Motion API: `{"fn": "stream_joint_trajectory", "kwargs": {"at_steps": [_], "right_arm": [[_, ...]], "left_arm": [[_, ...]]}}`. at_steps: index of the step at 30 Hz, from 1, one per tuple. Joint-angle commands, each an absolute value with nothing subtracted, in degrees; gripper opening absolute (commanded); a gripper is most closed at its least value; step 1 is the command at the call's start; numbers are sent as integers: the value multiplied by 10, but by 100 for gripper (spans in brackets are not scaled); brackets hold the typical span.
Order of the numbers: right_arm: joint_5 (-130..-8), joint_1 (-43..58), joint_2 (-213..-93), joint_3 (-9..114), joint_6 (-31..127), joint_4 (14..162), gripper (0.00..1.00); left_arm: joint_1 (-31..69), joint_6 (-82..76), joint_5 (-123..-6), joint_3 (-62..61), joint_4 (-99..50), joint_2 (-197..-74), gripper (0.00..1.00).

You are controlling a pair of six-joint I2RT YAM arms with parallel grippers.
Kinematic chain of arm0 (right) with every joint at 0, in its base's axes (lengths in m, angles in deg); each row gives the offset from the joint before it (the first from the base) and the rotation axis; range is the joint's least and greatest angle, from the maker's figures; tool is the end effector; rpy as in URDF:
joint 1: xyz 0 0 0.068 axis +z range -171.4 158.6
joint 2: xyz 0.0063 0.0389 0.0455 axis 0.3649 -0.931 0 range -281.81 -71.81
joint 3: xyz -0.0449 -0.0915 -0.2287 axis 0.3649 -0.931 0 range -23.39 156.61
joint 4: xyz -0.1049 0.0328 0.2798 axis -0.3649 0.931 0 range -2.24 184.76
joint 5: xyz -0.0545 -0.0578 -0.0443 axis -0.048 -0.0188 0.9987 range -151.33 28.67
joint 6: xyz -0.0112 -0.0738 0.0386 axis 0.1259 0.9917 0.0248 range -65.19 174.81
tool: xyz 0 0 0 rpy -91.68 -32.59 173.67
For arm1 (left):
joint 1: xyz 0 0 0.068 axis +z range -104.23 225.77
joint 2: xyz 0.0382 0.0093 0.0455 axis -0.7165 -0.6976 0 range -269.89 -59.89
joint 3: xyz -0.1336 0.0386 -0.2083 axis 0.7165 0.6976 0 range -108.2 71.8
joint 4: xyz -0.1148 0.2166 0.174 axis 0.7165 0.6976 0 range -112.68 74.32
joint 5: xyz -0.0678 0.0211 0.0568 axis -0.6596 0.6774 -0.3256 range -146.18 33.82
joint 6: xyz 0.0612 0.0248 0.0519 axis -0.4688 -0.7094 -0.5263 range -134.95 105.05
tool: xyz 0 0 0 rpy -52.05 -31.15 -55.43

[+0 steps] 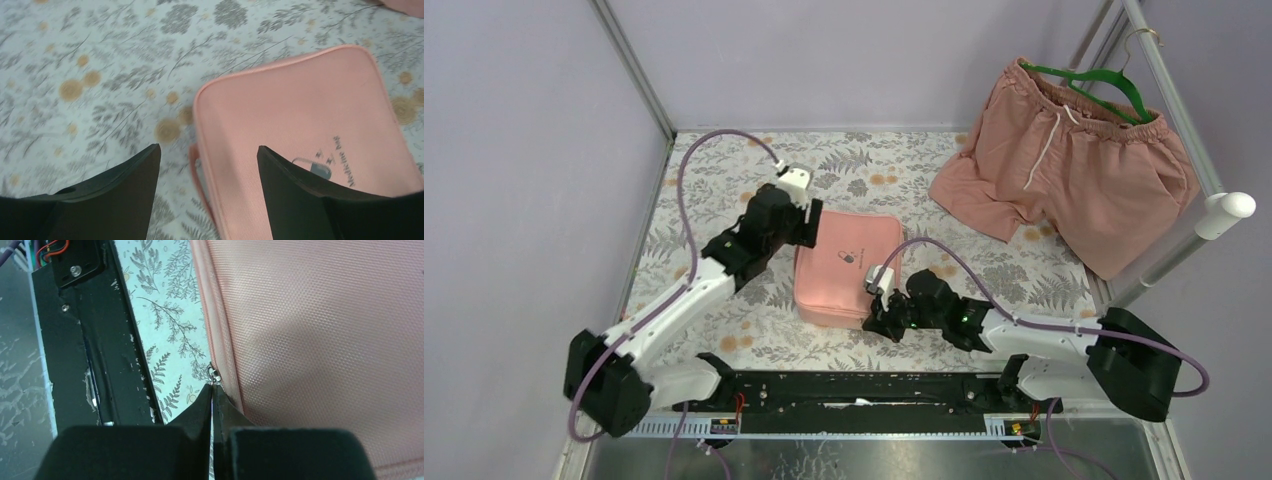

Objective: Organize the medicine kit
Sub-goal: Zip the medicine box at the center of the board.

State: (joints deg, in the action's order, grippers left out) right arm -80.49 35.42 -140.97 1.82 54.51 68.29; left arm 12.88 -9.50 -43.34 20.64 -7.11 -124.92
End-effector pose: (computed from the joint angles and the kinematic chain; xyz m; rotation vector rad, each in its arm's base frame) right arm 0.1511 0.2752 0.1235 -1.1930 1.7384 0.9554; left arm 0.2926 -0.1696 0.2498 0.3589 2.0442 -0.1769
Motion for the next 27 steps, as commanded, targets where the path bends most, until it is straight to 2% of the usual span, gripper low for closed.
{"fn": "stream_joint_trajectory", "kwargs": {"at_steps": [1,12,20,27], "right_arm": [[-748,361,-1364,-4,504,698,1],[-651,361,-1325,-41,416,684,0],[-571,358,-1312,-43,376,714,0],[-558,312,-1289,-38,379,729,0]], "left_arm": [[144,-129,-530,142,-149,-1339,78],[175,-145,-653,-29,-112,-1579,79],[183,-181,-760,-50,-94,-1627,79],[191,-184,-735,-3,-86,-1604,80]]}}
